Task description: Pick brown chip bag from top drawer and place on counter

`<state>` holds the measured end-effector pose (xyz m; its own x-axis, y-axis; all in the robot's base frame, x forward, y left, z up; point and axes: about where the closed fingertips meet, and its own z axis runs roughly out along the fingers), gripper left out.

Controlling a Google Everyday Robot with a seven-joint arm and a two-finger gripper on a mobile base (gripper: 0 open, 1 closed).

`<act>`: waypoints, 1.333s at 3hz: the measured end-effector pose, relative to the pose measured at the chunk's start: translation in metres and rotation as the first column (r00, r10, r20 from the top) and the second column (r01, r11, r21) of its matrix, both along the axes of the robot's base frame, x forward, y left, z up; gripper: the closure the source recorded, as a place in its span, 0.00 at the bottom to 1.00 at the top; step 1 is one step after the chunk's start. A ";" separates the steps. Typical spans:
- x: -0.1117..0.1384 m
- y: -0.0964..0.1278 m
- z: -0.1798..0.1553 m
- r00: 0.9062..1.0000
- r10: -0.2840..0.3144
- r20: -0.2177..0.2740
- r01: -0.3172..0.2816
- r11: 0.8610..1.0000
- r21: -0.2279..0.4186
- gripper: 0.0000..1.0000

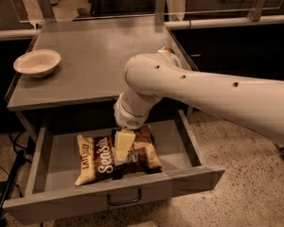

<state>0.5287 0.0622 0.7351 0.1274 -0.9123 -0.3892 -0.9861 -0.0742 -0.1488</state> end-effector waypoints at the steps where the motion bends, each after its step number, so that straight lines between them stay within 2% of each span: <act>1: 0.000 0.001 -0.001 1.000 -0.002 -0.002 0.002 1.000 -0.001 0.00; 2: -0.005 0.014 -0.027 0.999 0.021 -0.037 -0.021 1.000 -0.012 0.00; 4: 0.000 0.018 -0.063 0.999 0.047 -0.021 -0.047 0.998 -0.032 0.00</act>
Offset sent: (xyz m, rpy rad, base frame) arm -0.0110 0.0306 -0.0586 -0.0246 0.0814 0.0471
